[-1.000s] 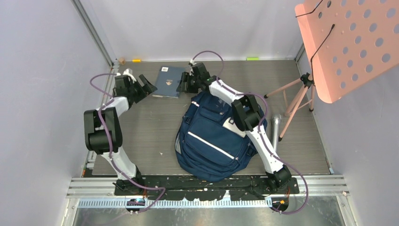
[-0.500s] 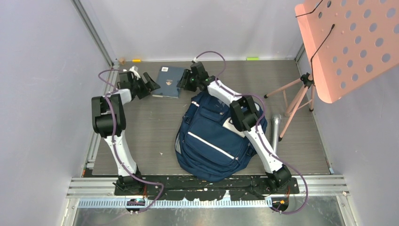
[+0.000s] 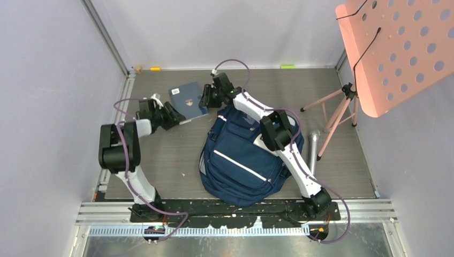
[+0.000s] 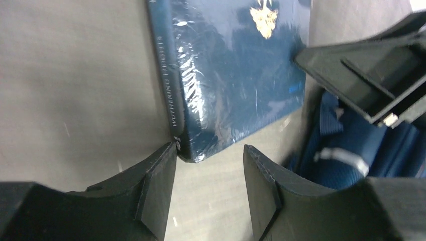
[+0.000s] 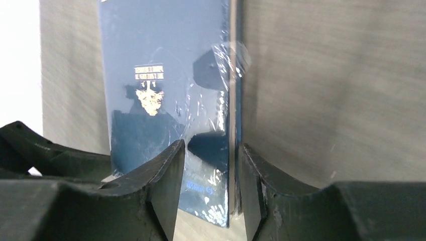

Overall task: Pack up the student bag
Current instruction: Pick up the book from the center of the board.

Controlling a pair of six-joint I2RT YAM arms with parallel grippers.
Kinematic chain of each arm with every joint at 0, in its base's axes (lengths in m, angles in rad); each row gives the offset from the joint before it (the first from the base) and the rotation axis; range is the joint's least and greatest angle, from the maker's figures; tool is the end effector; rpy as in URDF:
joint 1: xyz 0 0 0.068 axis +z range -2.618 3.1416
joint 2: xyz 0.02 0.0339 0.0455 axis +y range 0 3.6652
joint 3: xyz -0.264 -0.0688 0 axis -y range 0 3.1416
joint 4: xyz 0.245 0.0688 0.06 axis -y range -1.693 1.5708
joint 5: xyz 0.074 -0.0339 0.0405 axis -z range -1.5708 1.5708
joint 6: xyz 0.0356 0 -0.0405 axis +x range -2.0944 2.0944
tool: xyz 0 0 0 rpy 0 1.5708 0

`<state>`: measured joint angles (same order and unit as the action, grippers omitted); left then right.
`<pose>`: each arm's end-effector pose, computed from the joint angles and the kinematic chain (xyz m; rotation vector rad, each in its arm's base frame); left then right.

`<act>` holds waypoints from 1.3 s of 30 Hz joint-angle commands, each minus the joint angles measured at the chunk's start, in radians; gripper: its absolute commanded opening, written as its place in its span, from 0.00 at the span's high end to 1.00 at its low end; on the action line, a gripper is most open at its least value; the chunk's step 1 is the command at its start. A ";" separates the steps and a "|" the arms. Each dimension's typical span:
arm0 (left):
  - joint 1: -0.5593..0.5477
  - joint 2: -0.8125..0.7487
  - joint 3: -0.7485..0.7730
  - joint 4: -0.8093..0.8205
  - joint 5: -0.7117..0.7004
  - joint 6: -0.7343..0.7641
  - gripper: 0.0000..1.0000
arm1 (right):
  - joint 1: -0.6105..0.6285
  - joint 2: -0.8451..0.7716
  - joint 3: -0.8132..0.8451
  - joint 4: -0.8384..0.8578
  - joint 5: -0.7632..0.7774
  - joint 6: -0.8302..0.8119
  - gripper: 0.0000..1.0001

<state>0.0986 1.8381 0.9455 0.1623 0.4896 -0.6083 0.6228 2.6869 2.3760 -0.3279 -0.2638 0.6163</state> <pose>0.3686 0.0196 0.1447 -0.5600 2.2661 -0.8221 0.4785 0.3551 0.1470 -0.1650 2.3569 0.9431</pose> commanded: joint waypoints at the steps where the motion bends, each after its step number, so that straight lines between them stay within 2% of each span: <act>1: -0.048 -0.206 -0.190 0.055 0.034 -0.121 0.47 | 0.103 -0.186 -0.183 -0.127 -0.080 -0.079 0.52; 4: -0.054 -0.363 -0.327 0.016 0.024 -0.150 0.44 | 0.144 -0.293 -0.389 -0.087 -0.050 -0.079 0.52; 9: -0.052 -0.706 -0.466 -0.233 -0.044 -0.121 0.34 | 0.199 -0.502 -0.652 -0.015 -0.027 -0.053 0.52; 11: -0.052 -0.817 -0.476 -0.332 -0.086 -0.101 0.26 | 0.209 -0.550 -0.733 0.007 -0.025 -0.045 0.51; 13: -0.048 -0.890 -0.474 -0.393 -0.108 -0.058 0.13 | 0.210 -0.576 -0.755 0.011 -0.019 -0.040 0.49; 15: -0.030 -0.892 -0.451 -0.450 -0.111 -0.004 0.09 | 0.209 -0.584 -0.756 0.006 0.004 -0.047 0.46; 18: 0.005 -0.824 -0.395 -0.501 -0.070 0.045 0.08 | 0.209 -0.570 -0.734 -0.009 0.027 -0.056 0.41; 25: 0.018 -0.710 -0.369 -0.419 -0.177 0.073 0.07 | 0.208 -0.527 -0.678 -0.030 0.152 -0.025 0.33; 32: 0.018 -0.591 -0.368 -0.361 -0.223 0.086 0.05 | 0.206 -0.437 -0.592 -0.030 0.119 0.027 0.32; 35: 0.018 -0.582 -0.370 -0.343 -0.232 0.094 0.05 | 0.206 -0.406 -0.575 -0.017 0.103 0.046 0.32; 39: 0.017 -0.653 -0.370 -0.357 -0.283 0.104 0.05 | 0.206 -0.386 -0.566 -0.013 0.103 0.056 0.32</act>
<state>0.1116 1.2572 0.5655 -0.2352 0.2676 -0.5343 0.8307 2.2829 1.7687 -0.3405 -0.1654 0.6468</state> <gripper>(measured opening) 0.947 0.681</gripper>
